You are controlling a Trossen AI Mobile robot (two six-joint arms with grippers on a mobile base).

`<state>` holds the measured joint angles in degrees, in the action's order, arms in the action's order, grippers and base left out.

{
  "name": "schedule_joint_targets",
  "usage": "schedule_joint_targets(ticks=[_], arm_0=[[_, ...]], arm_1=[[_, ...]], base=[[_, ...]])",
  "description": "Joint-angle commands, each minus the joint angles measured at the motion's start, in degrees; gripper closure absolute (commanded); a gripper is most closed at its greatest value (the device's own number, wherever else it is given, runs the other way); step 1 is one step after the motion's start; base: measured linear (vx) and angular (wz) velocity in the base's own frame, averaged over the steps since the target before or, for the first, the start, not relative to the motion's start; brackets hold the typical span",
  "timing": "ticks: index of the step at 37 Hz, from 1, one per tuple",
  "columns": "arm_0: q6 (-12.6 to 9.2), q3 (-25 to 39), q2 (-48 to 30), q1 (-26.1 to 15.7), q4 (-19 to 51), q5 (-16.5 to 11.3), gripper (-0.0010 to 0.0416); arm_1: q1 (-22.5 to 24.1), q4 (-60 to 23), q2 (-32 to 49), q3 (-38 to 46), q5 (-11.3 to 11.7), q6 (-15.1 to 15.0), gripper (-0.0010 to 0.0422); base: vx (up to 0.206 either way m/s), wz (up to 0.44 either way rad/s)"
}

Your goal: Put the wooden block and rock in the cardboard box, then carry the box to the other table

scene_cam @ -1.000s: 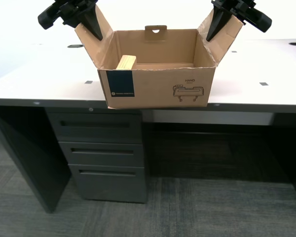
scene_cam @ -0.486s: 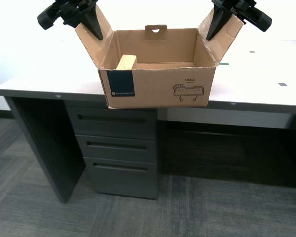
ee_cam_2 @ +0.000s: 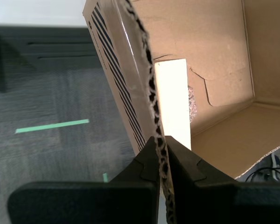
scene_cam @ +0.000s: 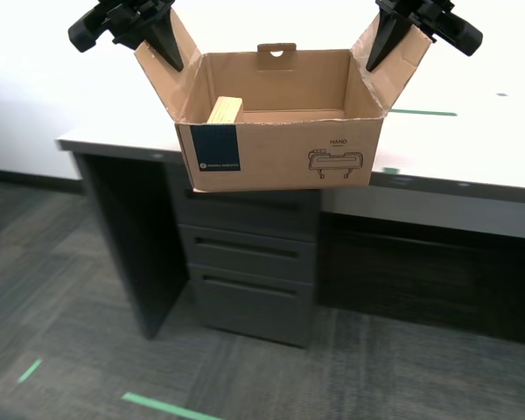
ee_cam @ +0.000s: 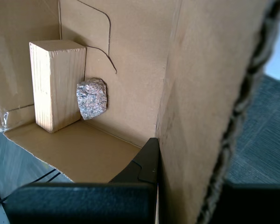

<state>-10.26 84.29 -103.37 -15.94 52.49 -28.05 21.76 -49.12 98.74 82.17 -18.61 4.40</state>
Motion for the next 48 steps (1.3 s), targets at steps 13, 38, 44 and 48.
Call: schedule_joint_targets(ticks=[13,38,44,48], arm_0=[[-5.6,0.1,0.1,-2.9,-0.6,0.0,0.0406],[-7.1,0.1,0.2,-4.0,-1.5,2.6,0.0406],[-7.3,0.1,0.2,-4.0,-1.6,2.6,0.0406],[-7.8,0.1,0.2,-4.0,-1.6,2.6,0.0406]], arm_1=[[-0.2,-0.4,-0.1,0.1,-0.4,-5.9,0.0413],[0.0,-1.0,-0.1,0.1,-0.3,1.6,0.0413],[0.0,-2.0,-0.1,0.0,-0.3,1.5,0.0413],[0.0,-1.8,-0.1,-0.5,-0.3,0.7,0.0413]], base=[[-0.038,0.429],[0.0,0.237],[0.008,0.142],[0.007,0.139]])
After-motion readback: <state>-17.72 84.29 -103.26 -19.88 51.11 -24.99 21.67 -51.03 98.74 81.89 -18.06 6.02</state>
